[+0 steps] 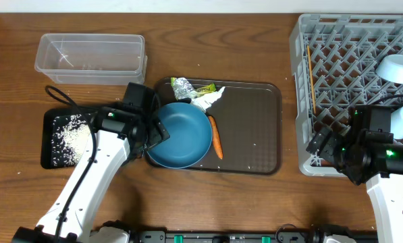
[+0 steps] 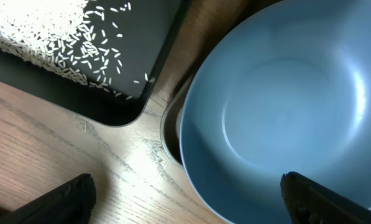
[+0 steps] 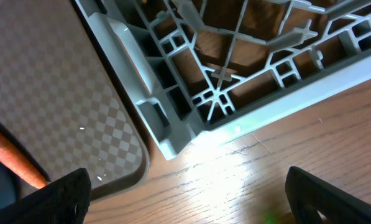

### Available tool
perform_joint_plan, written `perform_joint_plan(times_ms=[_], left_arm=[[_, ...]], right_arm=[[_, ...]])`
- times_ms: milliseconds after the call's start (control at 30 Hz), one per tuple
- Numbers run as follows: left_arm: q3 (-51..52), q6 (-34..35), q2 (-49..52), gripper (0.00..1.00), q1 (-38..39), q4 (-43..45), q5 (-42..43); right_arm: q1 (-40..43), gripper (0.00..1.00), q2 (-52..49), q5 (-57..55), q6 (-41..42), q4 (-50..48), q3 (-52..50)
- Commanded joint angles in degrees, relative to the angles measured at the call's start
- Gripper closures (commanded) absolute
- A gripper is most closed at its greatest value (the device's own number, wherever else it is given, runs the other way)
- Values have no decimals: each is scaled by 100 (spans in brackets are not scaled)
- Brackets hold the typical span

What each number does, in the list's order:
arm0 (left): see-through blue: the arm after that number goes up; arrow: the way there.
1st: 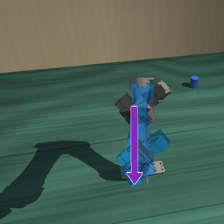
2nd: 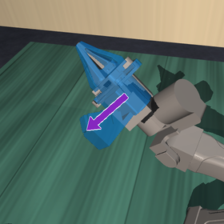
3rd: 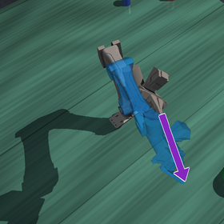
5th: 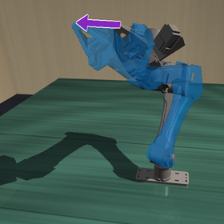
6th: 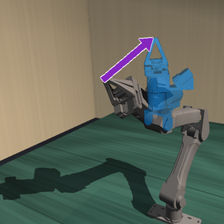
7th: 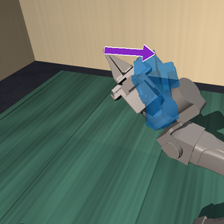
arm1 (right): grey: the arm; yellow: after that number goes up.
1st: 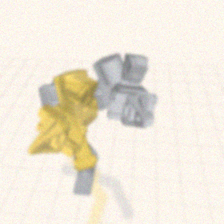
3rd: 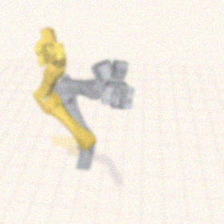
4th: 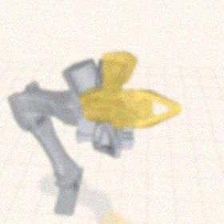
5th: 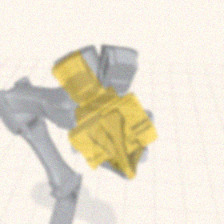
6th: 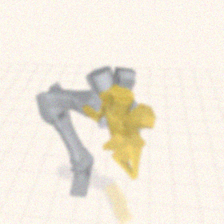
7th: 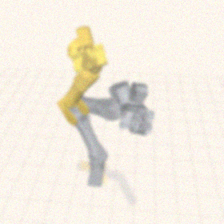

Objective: Sort waste into correct bins and load items into the dishwasher rack

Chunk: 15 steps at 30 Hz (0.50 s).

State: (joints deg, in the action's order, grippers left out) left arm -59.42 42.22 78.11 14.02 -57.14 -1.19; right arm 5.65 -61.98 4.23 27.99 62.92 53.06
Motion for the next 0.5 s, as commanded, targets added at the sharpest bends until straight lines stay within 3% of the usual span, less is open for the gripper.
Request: perform_joint_plan(times_ms=[0,167,333,467], left_arm=[[-92,50,-70,2,-35,0,11],[-94,52,-68,2,-778,22,-216],[-94,-39,-63,2,-2267,-28,544],[-92,-35,-63,2,-3213,-195,634]], right_arm=[[-33,1,4,-68,68,-13,-35],[-33,1,4,-68,70,-13,-37],[-33,1,4,-68,70,-13,-35],[-33,1,4,-68,70,-13,-37]])
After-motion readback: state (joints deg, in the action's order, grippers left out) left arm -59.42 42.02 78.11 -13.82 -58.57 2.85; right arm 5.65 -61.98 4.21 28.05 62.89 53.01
